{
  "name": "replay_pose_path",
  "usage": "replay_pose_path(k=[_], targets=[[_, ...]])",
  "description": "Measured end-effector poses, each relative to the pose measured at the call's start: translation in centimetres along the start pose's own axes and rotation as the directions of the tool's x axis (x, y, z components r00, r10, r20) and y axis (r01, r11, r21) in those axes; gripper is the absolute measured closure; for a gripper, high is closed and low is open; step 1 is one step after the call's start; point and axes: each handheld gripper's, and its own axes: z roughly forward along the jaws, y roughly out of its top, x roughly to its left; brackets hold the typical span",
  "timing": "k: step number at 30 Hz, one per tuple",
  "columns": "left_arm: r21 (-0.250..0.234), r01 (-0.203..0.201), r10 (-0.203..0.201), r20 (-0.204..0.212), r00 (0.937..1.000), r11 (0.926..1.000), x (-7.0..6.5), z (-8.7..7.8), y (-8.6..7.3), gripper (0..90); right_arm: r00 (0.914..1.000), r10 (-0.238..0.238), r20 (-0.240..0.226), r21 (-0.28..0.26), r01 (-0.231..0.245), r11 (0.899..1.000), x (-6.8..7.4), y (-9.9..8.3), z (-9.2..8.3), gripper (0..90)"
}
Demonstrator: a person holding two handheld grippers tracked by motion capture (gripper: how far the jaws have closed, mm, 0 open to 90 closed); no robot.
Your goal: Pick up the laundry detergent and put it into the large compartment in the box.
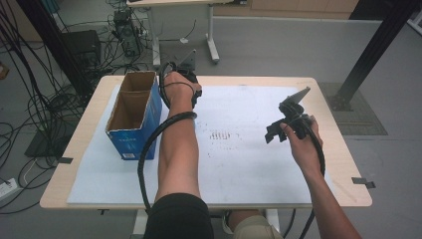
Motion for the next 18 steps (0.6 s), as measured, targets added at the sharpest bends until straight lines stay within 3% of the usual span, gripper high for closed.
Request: replay_pose_path(k=[18], targets=[[0.007, -0.008, 0.008, -0.001, 1.0000, 0.9999, -0.05, -0.04, -0.04, 37.6, 1.0000, 0.004, -0.002, 0.001, -0.004, 1.000, 0.04, -0.06, -0.05, 6.5]])
